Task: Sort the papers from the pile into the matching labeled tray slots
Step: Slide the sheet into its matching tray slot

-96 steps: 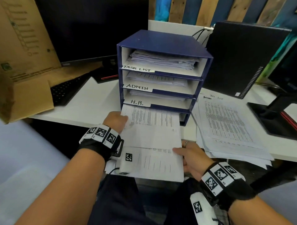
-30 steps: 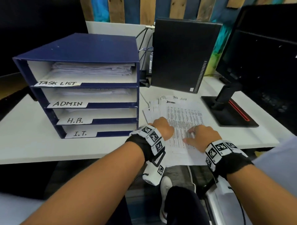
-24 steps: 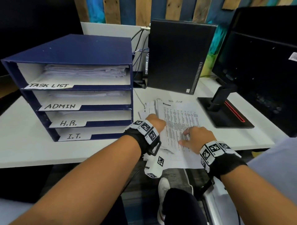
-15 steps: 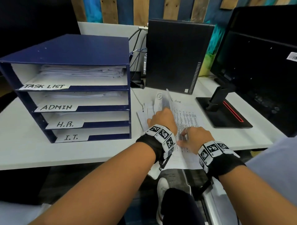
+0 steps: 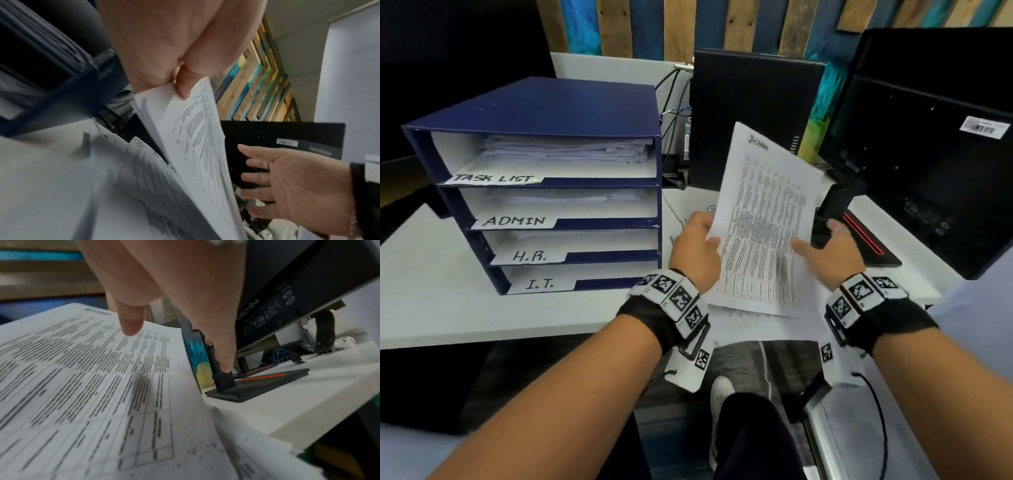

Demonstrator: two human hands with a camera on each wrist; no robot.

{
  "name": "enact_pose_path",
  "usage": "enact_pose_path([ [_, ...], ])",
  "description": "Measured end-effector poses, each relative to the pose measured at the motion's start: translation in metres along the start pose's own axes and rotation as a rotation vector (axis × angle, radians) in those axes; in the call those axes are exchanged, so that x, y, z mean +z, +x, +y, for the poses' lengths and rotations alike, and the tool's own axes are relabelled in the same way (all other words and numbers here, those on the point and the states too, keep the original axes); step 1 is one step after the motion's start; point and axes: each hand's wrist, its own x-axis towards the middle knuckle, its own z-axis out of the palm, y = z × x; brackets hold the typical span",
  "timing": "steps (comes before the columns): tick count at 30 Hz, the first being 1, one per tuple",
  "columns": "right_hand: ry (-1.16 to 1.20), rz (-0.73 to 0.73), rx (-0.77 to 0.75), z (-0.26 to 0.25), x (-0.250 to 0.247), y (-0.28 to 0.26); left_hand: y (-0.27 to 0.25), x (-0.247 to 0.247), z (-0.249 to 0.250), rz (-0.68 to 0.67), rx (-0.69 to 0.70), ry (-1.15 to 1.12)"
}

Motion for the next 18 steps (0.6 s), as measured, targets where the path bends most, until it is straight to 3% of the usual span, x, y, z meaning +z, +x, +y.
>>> enact_pose_path([
  [4,0.416,0.036,0.082,-0.004,-0.011,-0.006,-0.018,-0.024,-0.010,-0.008,-0.036,-0.138],
  [9,0.652,-0.158,0.005,-0.008,-0.011,-0.045,-0.050,-0.057,-0.014,-0.043,-0.130,-0.415],
  [13,0.757,-0.319,-0.010,-0.019,0.006,-0.100,-0.079,-0.083,-0.032,0.042,-0.126,-0.305],
  [18,0.604,-0.534,0.010,-0.023,0.049,-0.144,-0.110,-0.119,-0.073,0.224,-0.173,-0.061],
])
